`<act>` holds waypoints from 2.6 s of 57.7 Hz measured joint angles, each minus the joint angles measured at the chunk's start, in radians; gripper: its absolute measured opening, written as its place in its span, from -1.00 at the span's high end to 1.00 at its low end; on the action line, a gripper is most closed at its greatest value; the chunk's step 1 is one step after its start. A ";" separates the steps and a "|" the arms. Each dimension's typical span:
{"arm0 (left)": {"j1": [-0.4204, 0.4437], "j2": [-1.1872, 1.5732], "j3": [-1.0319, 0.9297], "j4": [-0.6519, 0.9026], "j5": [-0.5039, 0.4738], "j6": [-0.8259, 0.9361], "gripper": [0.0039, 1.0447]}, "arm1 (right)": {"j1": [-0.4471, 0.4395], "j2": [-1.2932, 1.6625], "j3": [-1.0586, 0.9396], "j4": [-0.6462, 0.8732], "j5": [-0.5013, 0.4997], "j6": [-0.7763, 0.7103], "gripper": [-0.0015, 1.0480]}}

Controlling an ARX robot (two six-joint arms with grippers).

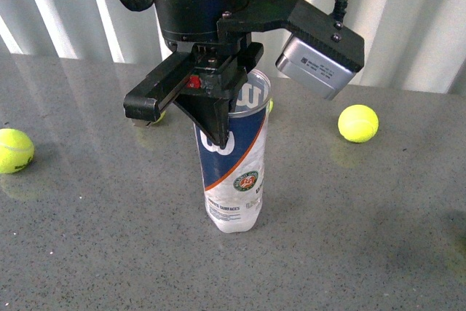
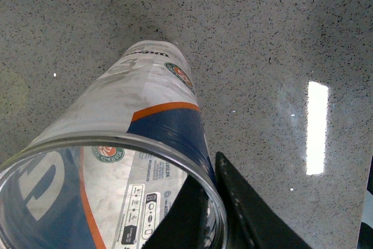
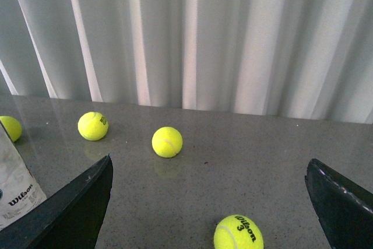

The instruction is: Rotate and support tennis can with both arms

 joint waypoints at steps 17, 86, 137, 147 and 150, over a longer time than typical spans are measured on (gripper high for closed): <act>-0.004 0.001 -0.010 0.031 0.006 0.000 -0.42 | 0.000 0.000 0.000 0.000 0.000 0.000 -0.86; 0.549 -0.981 -1.372 1.821 -0.069 -1.209 -0.04 | 0.000 0.000 0.000 0.000 0.000 0.000 -0.86; 0.544 -1.460 -1.793 1.756 -0.070 -1.382 0.94 | 0.000 0.000 0.000 0.000 0.000 0.000 -0.86; 0.544 -1.555 -1.818 1.690 -0.070 -1.382 0.94 | 0.000 0.000 0.000 0.000 0.000 0.000 -0.86; 0.544 -1.561 -1.838 1.712 -0.070 -1.382 0.94 | 0.000 0.000 0.000 0.000 0.000 0.000 -0.86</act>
